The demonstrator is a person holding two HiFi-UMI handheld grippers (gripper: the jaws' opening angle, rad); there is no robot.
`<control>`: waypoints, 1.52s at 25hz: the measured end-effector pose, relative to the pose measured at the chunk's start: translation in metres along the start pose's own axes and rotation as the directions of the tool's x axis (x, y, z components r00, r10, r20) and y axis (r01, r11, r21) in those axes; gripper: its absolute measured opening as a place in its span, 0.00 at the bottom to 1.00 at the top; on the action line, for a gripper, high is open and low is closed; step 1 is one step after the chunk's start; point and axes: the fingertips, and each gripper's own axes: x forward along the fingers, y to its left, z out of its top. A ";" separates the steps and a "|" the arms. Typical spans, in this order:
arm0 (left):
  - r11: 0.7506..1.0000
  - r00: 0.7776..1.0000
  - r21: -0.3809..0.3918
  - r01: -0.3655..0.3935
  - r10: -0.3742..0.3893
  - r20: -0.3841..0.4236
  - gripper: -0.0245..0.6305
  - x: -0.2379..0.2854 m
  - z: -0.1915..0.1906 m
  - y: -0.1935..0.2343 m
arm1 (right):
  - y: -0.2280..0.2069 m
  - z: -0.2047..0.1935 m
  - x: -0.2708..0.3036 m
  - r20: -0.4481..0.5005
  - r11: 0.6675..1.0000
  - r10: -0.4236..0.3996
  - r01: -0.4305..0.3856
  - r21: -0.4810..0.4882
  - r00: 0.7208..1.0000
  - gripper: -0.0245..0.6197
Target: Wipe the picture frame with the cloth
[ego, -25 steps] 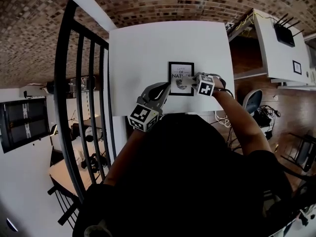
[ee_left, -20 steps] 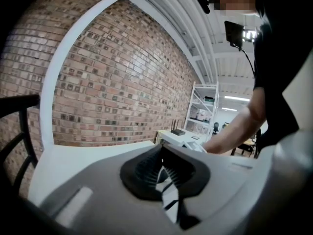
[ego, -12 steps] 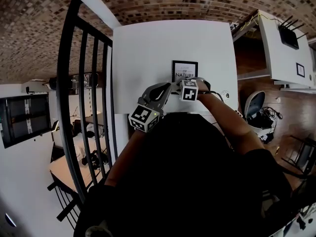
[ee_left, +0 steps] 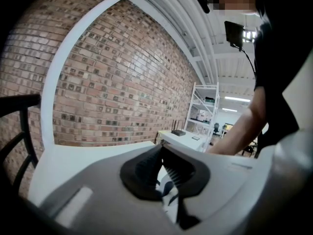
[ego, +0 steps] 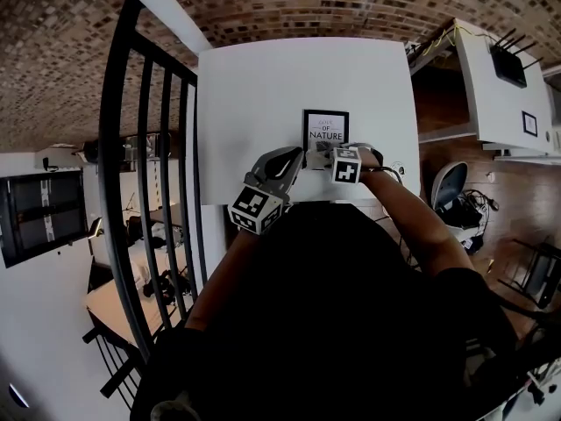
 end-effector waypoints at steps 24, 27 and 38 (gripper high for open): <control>0.999 0.999 0.029 0.035 -0.035 0.000 0.04 0.017 0.012 0.001 | -0.049 -0.039 -0.128 0.382 0.825 -0.407 0.155 0.543 0.829 0.18; 0.999 0.999 0.042 0.035 -0.035 0.007 0.04 0.018 0.020 0.003 | -0.060 -0.016 -0.185 0.524 0.781 -0.523 0.131 0.610 0.672 0.18; 0.997 0.997 0.066 0.044 -0.048 0.056 0.04 0.022 0.045 -0.011 | -0.049 0.051 -0.337 0.745 0.793 -0.609 0.208 0.572 0.273 0.18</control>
